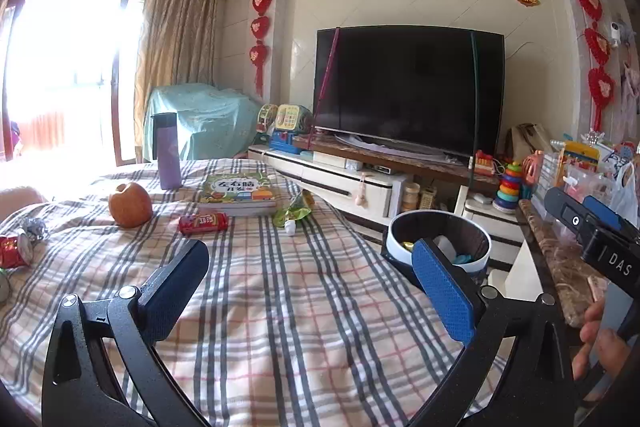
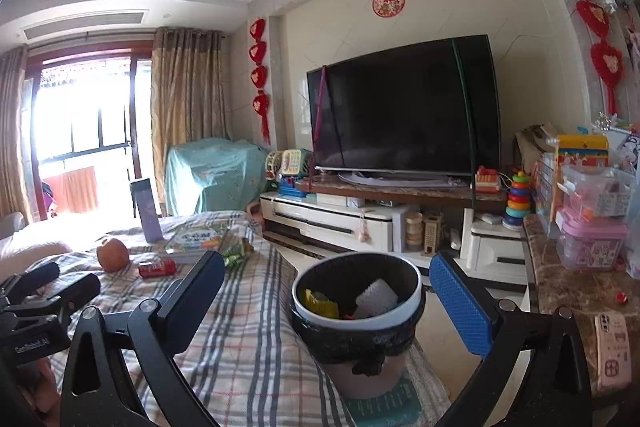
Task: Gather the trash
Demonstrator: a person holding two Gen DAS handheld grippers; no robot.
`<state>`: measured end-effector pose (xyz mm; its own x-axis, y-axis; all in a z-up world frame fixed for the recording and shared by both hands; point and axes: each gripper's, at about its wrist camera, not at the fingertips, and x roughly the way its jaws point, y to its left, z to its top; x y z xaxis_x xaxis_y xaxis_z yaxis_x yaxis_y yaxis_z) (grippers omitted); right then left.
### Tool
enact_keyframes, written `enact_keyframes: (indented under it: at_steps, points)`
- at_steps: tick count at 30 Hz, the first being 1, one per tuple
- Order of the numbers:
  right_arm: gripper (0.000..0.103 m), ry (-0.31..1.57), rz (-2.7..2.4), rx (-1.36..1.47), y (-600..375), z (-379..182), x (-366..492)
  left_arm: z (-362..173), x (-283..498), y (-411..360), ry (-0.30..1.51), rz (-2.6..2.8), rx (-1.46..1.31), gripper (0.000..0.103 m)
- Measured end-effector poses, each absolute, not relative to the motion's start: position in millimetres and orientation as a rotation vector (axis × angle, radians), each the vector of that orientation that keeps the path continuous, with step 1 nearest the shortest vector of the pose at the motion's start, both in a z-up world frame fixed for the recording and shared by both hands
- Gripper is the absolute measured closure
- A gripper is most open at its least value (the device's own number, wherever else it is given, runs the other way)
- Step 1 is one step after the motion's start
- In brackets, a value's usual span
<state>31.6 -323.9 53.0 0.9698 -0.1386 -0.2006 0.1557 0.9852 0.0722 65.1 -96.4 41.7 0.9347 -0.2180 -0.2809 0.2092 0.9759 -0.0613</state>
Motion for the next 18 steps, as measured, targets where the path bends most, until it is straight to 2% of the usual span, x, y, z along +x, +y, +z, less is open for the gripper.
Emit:
enact_keyframes:
  at_steps: [18]
  points:
    - [0.000,0.219,-0.145,0.097,-322,29,18,27,44,-104,0.280,-0.125,0.045,0.000]
